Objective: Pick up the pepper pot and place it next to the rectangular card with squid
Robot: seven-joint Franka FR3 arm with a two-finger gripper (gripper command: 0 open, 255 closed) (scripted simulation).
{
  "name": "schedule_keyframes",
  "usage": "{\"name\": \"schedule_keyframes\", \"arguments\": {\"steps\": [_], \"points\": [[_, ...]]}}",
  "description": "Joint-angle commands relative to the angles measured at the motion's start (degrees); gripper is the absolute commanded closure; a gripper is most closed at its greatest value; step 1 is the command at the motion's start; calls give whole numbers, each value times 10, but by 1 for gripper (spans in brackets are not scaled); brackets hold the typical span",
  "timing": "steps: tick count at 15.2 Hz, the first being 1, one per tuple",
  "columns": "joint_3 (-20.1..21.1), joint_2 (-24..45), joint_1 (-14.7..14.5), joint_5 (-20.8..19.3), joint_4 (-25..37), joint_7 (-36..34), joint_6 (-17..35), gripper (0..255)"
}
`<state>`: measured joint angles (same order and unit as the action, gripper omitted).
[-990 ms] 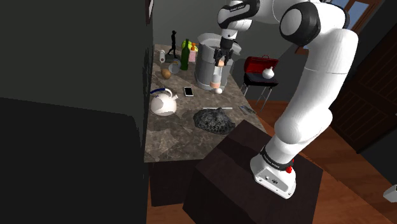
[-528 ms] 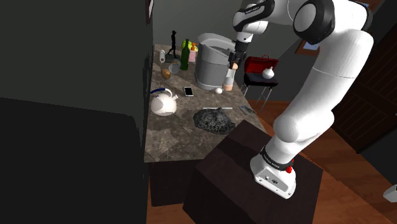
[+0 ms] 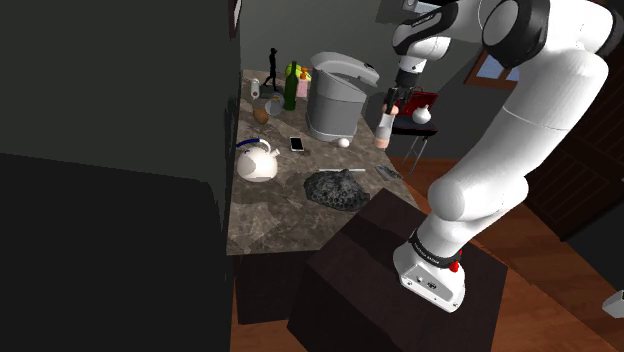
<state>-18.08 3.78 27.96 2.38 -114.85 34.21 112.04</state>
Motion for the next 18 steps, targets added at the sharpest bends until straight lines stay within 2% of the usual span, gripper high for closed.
{"name": "schedule_keyframes", "arguments": {"steps": [1, 10, 18], "points": [[-13, -6, 14, -5, -5, 26, -1, 255], [-72, -15, 77, -20, -16, 141, 1, 255], [-72, 12, 79, -7, -50, 150, 59, 255]]}}
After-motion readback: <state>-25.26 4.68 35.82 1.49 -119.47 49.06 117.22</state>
